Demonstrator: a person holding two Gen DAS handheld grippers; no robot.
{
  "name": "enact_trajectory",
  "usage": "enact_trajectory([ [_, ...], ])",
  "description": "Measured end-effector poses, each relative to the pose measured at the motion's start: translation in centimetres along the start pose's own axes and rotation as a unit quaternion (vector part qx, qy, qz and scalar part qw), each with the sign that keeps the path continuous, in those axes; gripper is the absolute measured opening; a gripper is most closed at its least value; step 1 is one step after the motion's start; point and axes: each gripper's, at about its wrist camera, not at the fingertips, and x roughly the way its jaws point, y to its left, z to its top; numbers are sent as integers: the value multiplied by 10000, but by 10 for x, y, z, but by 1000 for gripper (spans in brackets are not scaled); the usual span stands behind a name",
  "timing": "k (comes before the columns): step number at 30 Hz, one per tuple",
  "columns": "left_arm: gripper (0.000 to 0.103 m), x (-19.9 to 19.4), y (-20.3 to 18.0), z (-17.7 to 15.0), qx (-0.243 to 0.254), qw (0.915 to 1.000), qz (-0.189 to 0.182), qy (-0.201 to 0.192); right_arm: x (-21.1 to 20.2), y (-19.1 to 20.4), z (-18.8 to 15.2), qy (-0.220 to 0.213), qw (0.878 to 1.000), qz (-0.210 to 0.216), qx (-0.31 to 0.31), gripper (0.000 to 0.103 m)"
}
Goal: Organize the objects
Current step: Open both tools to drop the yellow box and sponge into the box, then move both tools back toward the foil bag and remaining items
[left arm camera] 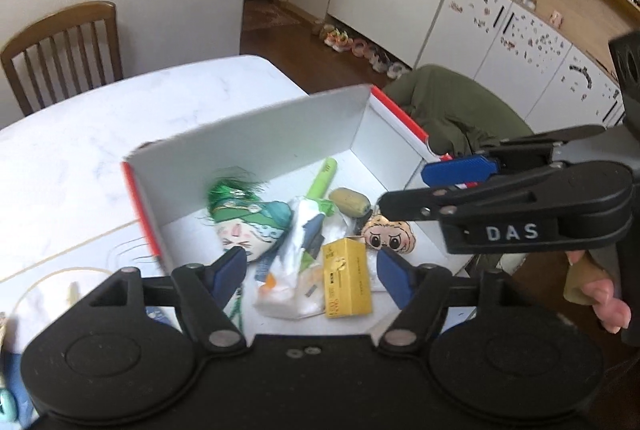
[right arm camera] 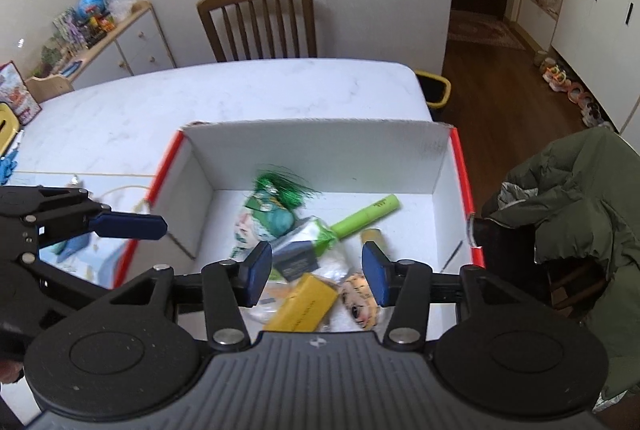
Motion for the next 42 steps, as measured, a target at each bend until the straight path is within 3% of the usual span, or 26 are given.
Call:
enact_trajectory([
  [5,75,-32,14,-8,-224,9995,8,-219,-18,15,-3,-183,9994,248,123,56],
  [12,84,-75,37,-21,-359,9968,310,-642,-30,49,-10,-294,9980,548,129,61],
  [21,97,-107,86,-45,-780,9907,697,-870,-29,101,-23,-380,9964,753,-31,74],
  [28,102,-124,121,-68,-975,9871,894,-904,-20,141,-26,-327,9952,923,-91,80],
  [42,103,-154,203,-111,-1332,9776,1343,-921,3,216,-23,-132,9930,1120,-344,83],
])
